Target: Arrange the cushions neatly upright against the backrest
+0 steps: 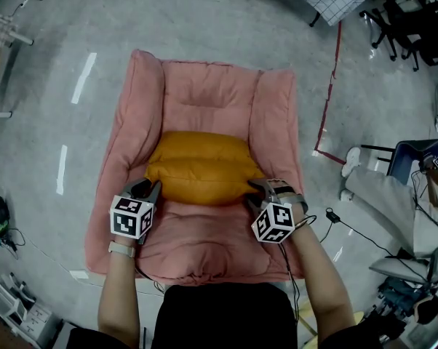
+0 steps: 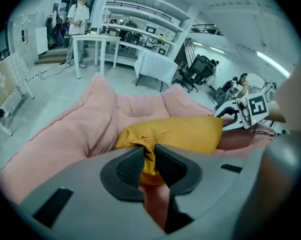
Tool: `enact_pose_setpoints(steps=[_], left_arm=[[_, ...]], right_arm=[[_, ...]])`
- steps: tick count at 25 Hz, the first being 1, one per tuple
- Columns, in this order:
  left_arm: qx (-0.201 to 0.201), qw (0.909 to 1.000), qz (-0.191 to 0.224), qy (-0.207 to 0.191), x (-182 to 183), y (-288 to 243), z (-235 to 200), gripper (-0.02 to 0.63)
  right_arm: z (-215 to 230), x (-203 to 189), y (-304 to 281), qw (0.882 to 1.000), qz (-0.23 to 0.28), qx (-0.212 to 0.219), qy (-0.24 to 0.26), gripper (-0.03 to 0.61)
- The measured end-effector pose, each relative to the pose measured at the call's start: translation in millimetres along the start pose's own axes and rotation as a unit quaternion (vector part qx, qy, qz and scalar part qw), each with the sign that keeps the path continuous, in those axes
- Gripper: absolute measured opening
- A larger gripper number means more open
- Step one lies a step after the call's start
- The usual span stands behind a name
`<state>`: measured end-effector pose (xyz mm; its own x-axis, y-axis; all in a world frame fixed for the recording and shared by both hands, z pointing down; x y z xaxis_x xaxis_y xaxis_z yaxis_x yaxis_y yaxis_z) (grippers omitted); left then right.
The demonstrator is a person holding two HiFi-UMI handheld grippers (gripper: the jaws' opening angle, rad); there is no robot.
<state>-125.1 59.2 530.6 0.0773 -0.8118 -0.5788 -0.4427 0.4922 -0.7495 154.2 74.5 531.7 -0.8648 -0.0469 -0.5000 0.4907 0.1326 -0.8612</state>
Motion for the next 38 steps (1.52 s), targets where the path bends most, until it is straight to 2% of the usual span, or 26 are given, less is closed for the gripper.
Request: enact_pose_setpoints(steps=[3, 8, 12, 15, 18, 21, 24, 26, 27, 29, 30, 31, 35, 38], left_arm=[[0.0, 0.9999, 0.013, 0.009, 4, 1, 0, 0.078], [0.005, 0.9995, 0.032, 0.002, 14, 8, 4, 0.101], [0.014, 0.9997, 0.022, -0.005, 12, 15, 12, 0.167], [0.029, 0.9993, 0.022, -0.013, 13, 26, 15, 0.192], [0.047, 0.9982, 0.037, -0.008, 17, 41, 19, 0.195], [0.054, 0.9956, 0.077, 0.011, 30, 59, 32, 0.193], [0.055, 0.987, 0.146, 0.04, 53, 80, 54, 0.19], [0.044, 0.9792, 0.189, 0.058, 70, 95, 74, 0.147], [0.031, 0.9753, 0.209, 0.064, 78, 103, 85, 0.116], [0.007, 0.9667, 0.246, 0.071, 94, 117, 106, 0.067], [0.003, 0.9623, 0.262, 0.073, 102, 124, 115, 0.046], [0.001, 0.958, 0.278, 0.072, 108, 131, 122, 0.031], [0.013, 0.9435, 0.328, 0.048, 124, 162, 134, 0.014], [0.01, 0.9416, 0.337, 0.006, 129, 180, 141, 0.012]], right_arm=[[5, -1, 2, 1.0, 0.003, -0.006, -0.012, 0.164], [15, -3, 15, 1.0, 0.009, -0.008, -0.026, 0.25], [19, -2, 28, 0.998, 0.024, 0.0, -0.055, 0.299], [27, 2, 44, 0.995, 0.049, -0.011, -0.085, 0.301], [39, 7, 63, 0.987, 0.092, -0.042, -0.123, 0.299], [52, 21, 80, 0.966, 0.16, -0.073, -0.188, 0.288], [57, 39, 97, 0.931, 0.232, -0.079, -0.271, 0.244], [62, 52, 113, 0.898, 0.28, -0.08, -0.33, 0.175], [65, 58, 121, 0.877, 0.306, -0.079, -0.362, 0.119], [71, 69, 137, 0.835, 0.355, -0.08, -0.413, 0.057], [72, 74, 144, 0.822, 0.371, -0.083, -0.423, 0.037], [71, 80, 149, 0.818, 0.38, -0.086, -0.424, 0.023], [59, 116, 157, 0.826, 0.397, -0.104, -0.387, 0.009], [50, 146, 163, 0.829, 0.405, -0.117, -0.367, 0.009]])
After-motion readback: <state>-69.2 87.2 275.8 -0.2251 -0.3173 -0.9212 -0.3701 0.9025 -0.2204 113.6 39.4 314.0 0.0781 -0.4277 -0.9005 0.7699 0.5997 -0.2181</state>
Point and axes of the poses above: the fingertips, and each gripper's own axes: y backward along the fingers, z to its right, x out of its top, the point moved 3 cm from there along y, backward along the fingers, and after that the axes turned 10 degrees about z, right-handed, at the moved point
